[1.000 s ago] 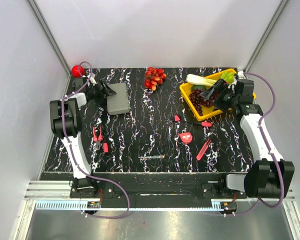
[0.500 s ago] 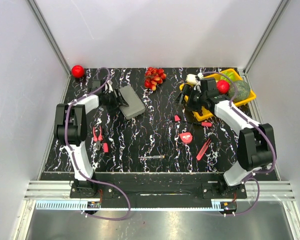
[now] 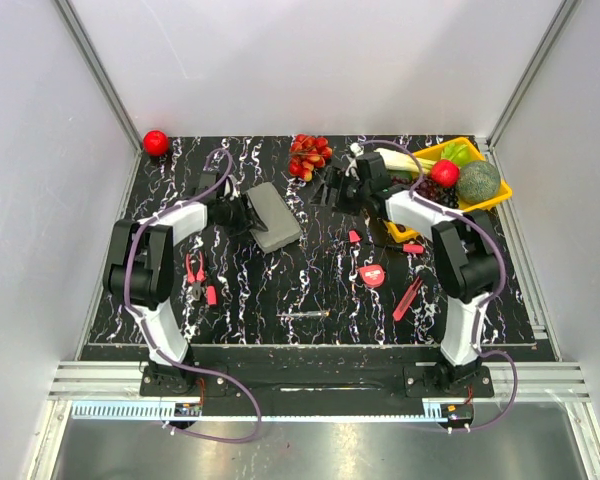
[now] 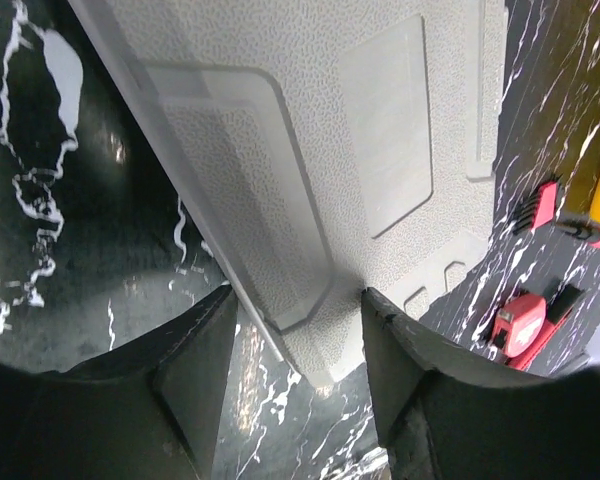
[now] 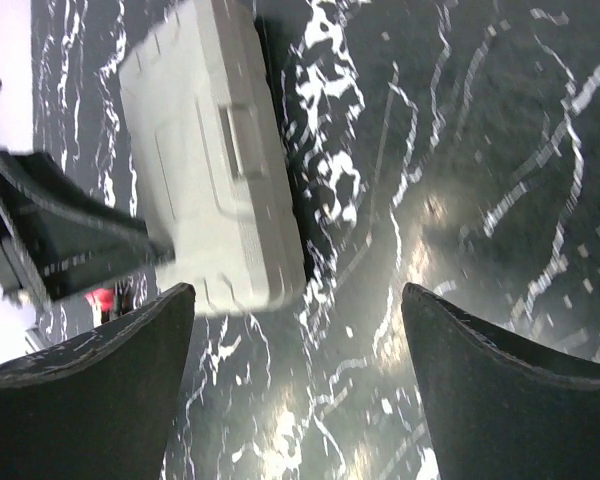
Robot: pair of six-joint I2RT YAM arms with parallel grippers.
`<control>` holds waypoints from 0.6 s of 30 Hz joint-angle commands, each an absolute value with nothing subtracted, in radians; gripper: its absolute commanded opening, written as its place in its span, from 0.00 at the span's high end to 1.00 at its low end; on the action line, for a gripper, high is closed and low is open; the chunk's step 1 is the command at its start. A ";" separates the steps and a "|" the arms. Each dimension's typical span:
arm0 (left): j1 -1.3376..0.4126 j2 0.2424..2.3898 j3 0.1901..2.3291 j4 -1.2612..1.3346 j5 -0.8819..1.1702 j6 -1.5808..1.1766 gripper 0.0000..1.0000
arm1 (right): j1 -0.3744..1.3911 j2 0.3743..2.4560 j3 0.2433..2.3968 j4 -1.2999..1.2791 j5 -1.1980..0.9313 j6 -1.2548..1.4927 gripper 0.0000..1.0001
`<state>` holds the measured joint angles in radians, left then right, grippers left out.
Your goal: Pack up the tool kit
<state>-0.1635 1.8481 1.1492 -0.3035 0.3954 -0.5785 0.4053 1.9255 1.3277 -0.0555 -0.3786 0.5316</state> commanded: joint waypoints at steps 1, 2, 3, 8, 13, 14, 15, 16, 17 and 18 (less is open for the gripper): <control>-0.175 1.806 1.083 -0.425 0.311 -0.509 0.46 | 0.452 2.028 1.442 0.123 -0.357 0.580 0.11; -0.179 1.798 1.069 -0.416 0.317 -0.502 0.46 | 0.460 2.058 1.468 0.136 -0.359 0.586 0.12; -0.178 1.793 1.054 -0.407 0.331 -0.496 0.46 | 0.468 2.089 1.495 0.140 -0.354 0.597 0.12; -0.178 1.756 0.996 -0.387 0.348 -0.482 0.49 | 0.511 2.219 1.624 0.082 -0.382 0.569 0.18; -0.179 1.718 0.985 -0.367 0.336 -0.479 0.45 | 0.537 2.238 1.580 0.063 -0.440 0.590 0.39; -0.179 1.717 0.986 -0.358 0.345 -0.485 0.44 | 0.541 2.229 1.556 0.078 -0.452 0.597 0.41; -0.179 1.718 0.988 -0.344 0.363 -0.491 0.44 | 0.546 2.218 1.533 0.083 -0.457 0.597 0.42; -0.179 1.724 0.988 -0.330 0.383 -0.497 0.44 | 0.551 2.209 1.519 0.077 -0.459 0.594 0.43; -0.179 1.732 0.988 -0.325 0.400 -0.506 0.44 | 0.557 2.203 1.506 0.066 -0.463 0.586 0.45; -0.179 1.736 0.986 -0.319 0.416 -0.515 0.44 | 0.561 2.195 1.494 0.052 -0.468 0.580 0.46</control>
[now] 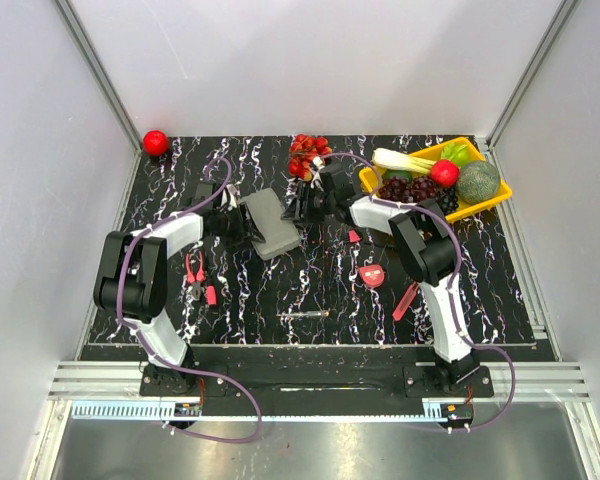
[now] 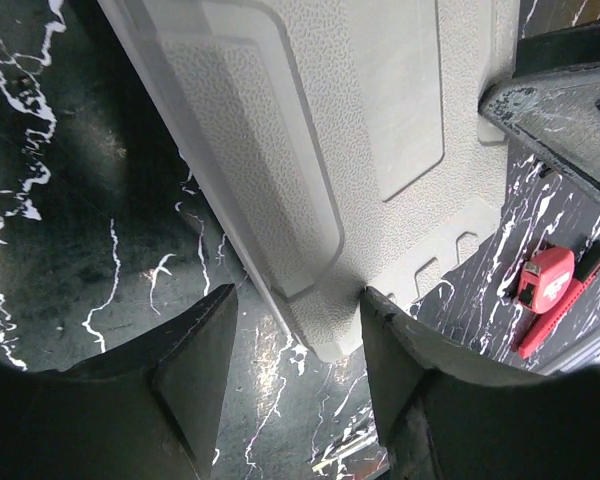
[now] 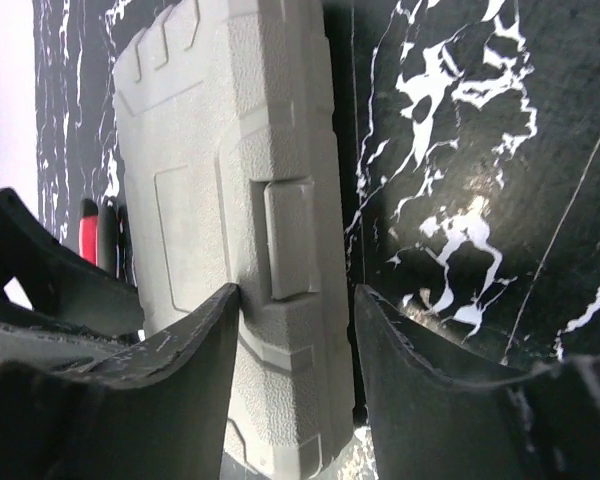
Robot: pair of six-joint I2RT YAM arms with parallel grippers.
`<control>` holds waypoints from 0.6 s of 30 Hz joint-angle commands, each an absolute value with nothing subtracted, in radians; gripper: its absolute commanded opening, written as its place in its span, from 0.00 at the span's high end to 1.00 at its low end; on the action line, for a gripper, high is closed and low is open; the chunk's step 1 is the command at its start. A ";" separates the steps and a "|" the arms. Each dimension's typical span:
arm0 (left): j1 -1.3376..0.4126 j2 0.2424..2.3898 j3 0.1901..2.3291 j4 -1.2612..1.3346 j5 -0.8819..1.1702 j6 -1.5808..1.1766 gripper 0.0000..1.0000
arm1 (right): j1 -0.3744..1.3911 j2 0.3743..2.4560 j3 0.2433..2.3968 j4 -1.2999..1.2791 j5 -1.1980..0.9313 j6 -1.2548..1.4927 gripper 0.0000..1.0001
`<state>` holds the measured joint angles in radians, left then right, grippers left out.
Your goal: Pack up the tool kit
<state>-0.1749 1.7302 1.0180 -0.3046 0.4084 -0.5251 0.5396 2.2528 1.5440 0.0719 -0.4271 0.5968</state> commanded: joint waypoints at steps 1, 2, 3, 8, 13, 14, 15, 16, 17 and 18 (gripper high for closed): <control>-0.179 1.741 0.980 -0.313 0.425 -0.526 0.45 | 0.563 2.188 1.482 0.042 -0.469 0.575 0.50; -0.179 1.741 0.971 -0.310 0.439 -0.534 0.46 | 0.569 2.178 1.462 0.035 -0.474 0.572 0.54; -0.179 1.737 0.959 -0.304 0.443 -0.541 0.47 | 0.572 2.166 1.439 0.034 -0.477 0.574 0.56; -0.179 1.652 0.844 -0.273 0.465 -0.595 0.52 | 0.591 2.091 1.323 -0.027 -0.471 0.583 0.60; -0.179 1.560 0.767 -0.271 0.428 -0.627 0.53 | 0.621 2.014 1.210 -0.026 -0.468 0.615 0.58; -0.179 1.542 0.769 -0.282 0.402 -0.624 0.53 | 0.623 2.010 1.209 -0.034 -0.454 0.615 0.58; -0.179 1.530 0.775 -0.296 0.368 -0.620 0.53 | 0.623 2.000 1.213 -0.050 -0.427 0.621 0.57; -0.179 1.514 0.788 -0.307 0.342 -0.612 0.52 | 0.623 1.993 1.222 -0.066 -0.399 0.624 0.53; -0.179 1.497 0.802 -0.314 0.310 -0.601 0.48 | 0.621 1.980 1.239 -0.077 -0.367 0.620 0.48; -0.178 1.485 0.820 -0.322 0.284 -0.594 0.39 | 0.621 1.962 1.249 -0.075 -0.345 0.612 0.41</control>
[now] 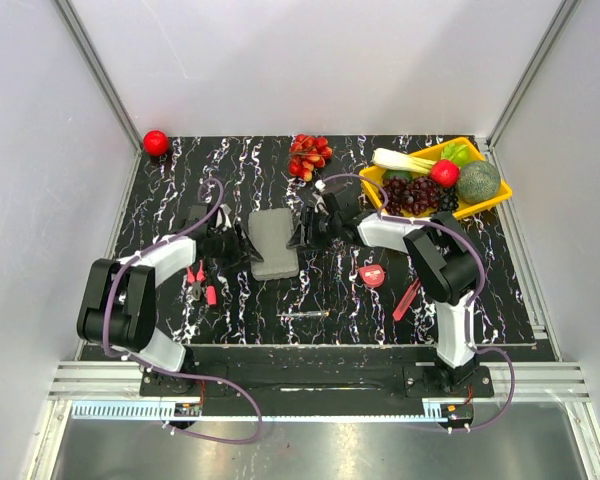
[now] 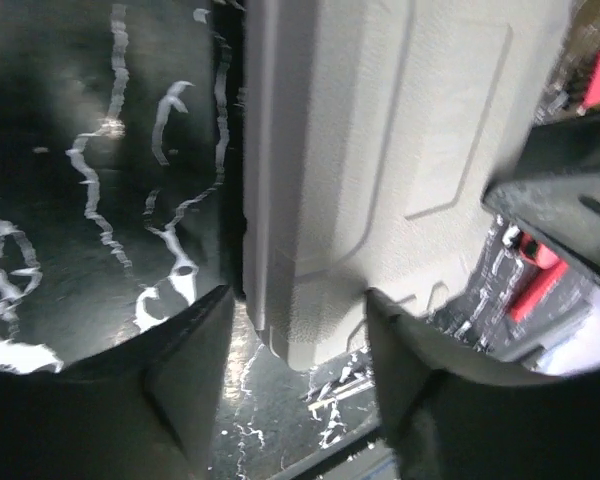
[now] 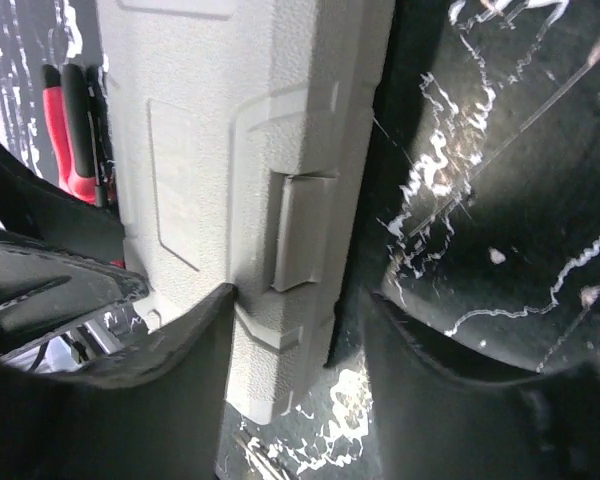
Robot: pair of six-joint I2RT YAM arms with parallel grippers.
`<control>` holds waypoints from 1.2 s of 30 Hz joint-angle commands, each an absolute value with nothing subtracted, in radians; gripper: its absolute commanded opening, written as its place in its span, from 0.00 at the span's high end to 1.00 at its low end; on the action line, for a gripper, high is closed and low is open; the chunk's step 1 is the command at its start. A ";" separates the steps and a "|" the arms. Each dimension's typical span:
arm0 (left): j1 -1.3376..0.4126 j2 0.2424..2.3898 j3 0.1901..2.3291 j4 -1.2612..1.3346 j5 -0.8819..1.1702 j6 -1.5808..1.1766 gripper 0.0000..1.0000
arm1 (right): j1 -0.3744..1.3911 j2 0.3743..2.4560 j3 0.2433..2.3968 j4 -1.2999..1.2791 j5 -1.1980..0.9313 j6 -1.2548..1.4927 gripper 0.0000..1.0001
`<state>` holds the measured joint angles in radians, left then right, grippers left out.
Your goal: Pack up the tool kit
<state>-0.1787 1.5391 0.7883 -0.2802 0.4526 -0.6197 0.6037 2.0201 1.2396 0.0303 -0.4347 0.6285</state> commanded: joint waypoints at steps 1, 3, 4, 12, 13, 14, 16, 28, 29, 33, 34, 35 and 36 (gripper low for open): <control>-0.179 1.474 0.840 -0.325 0.258 -0.586 0.29 | 0.623 1.944 1.255 -0.069 -0.321 0.604 0.35; -0.176 1.457 0.883 -0.325 0.235 -0.571 0.13 | 0.623 1.910 1.272 -0.067 -0.263 0.589 0.25; -0.178 1.456 0.902 -0.325 0.230 -0.568 0.06 | 0.623 1.898 1.281 -0.066 -0.244 0.586 0.22; -0.160 1.577 1.003 -0.310 0.303 -0.577 0.01 | 0.621 1.924 1.325 -0.051 -0.219 0.601 0.40; -0.160 1.591 1.003 -0.299 0.323 -0.583 0.01 | 0.621 1.936 1.331 -0.055 -0.222 0.601 0.46; -0.160 1.610 1.003 -0.292 0.339 -0.589 0.01 | 0.623 1.942 1.336 -0.057 -0.222 0.601 0.51; -0.160 1.646 1.006 -0.287 0.370 -0.592 0.01 | 0.623 1.948 1.341 -0.063 -0.213 0.598 0.61; -0.150 1.713 0.988 -0.308 0.391 -0.588 0.06 | 0.621 2.016 1.362 -0.078 -0.252 0.586 0.68; -0.149 1.715 0.989 -0.317 0.382 -0.580 0.07 | 0.621 2.020 1.359 -0.080 -0.249 0.584 0.68; -0.138 1.733 0.988 -0.333 0.387 -0.571 0.12 | 0.621 2.037 1.359 -0.086 -0.273 0.583 0.69; -0.138 1.738 0.986 -0.333 0.388 -0.571 0.13 | 0.623 2.042 1.361 -0.090 -0.276 0.583 0.69; -0.138 1.743 0.985 -0.333 0.388 -0.574 0.14 | 0.623 2.045 1.361 -0.091 -0.278 0.583 0.69; -0.138 1.749 0.985 -0.331 0.394 -0.574 0.15 | 0.621 2.045 1.359 -0.092 -0.278 0.583 0.69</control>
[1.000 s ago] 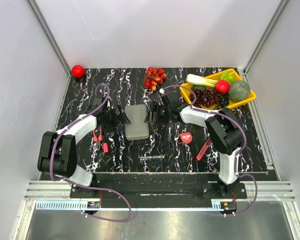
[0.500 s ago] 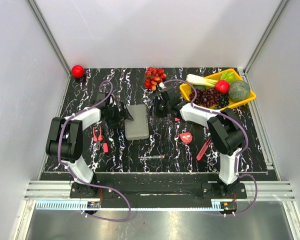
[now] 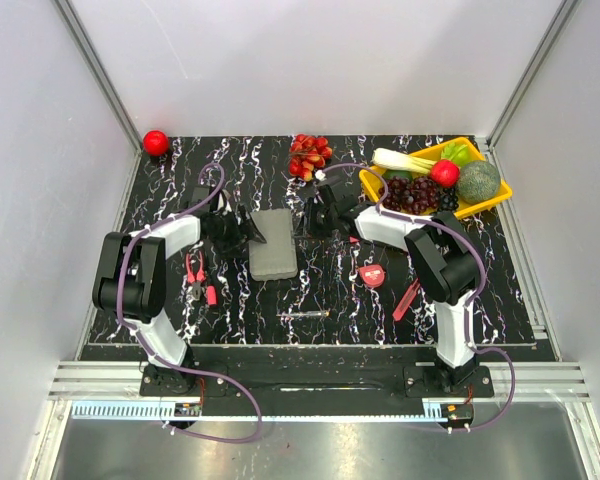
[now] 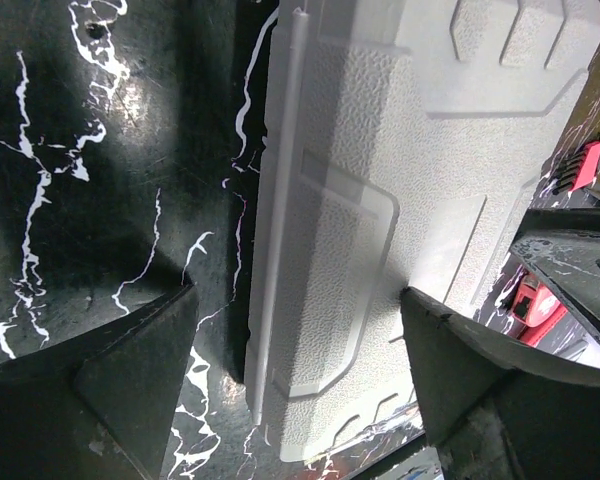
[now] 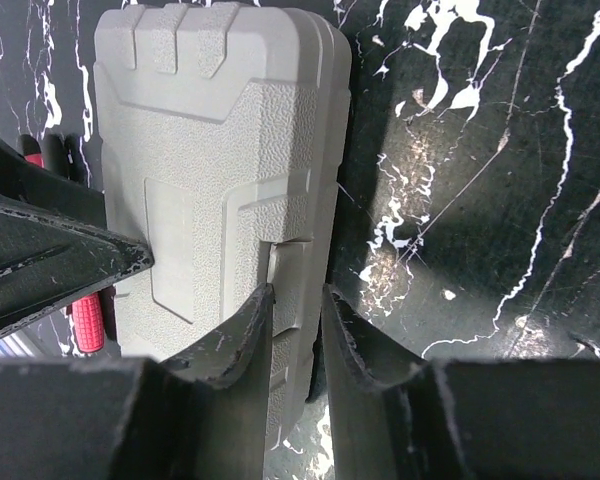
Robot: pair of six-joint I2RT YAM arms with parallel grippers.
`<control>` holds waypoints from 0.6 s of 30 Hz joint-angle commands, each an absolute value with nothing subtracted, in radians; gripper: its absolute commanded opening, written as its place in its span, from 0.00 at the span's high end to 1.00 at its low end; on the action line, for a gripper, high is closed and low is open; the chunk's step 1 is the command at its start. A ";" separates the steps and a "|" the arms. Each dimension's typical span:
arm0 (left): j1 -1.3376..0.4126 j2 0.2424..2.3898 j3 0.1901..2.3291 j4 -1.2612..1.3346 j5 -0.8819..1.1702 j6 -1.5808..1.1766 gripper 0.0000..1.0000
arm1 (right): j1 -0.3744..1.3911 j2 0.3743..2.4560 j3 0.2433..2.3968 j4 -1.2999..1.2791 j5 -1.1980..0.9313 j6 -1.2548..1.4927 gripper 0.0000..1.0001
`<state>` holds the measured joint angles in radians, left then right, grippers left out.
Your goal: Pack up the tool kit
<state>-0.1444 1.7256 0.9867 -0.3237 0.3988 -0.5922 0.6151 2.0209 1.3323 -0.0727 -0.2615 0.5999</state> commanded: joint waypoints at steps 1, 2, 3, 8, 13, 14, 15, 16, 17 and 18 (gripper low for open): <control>-0.138 1.749 0.980 -0.330 0.400 -0.577 0.17 | 0.621 2.043 1.358 -0.092 -0.278 0.583 0.69; -0.138 1.752 0.977 -0.328 0.403 -0.578 0.18 | 0.623 2.045 1.356 -0.092 -0.281 0.581 0.69; -0.138 1.752 0.979 -0.328 0.406 -0.578 0.18 | 0.621 2.043 1.356 -0.092 -0.281 0.583 0.69; -0.138 1.772 0.977 -0.327 0.436 -0.584 0.27 | 0.623 2.036 1.344 -0.037 -0.350 0.586 0.69; -0.138 1.786 0.977 -0.322 0.454 -0.591 0.34 | 0.623 2.045 1.332 0.039 -0.435 0.592 0.69; -0.137 1.789 0.977 -0.322 0.459 -0.589 0.35 | 0.623 2.045 1.327 0.046 -0.446 0.592 0.69; -0.137 1.792 0.977 -0.321 0.460 -0.591 0.35 | 0.623 2.051 1.327 0.049 -0.449 0.595 0.69; -0.138 1.792 0.977 -0.319 0.460 -0.591 0.36 | 0.621 2.054 1.327 0.046 -0.448 0.600 0.69; -0.138 1.795 0.977 -0.318 0.465 -0.591 0.36 | 0.621 2.059 1.328 0.043 -0.449 0.595 0.70; -0.138 1.798 0.977 -0.319 0.466 -0.591 0.36 | 0.623 2.065 1.328 0.040 -0.448 0.594 0.70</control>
<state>-0.1345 1.7538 0.9871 -0.2909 0.4934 -0.6052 0.6125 2.0384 1.3331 -0.0113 -0.3851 0.5980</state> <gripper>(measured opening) 0.648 0.308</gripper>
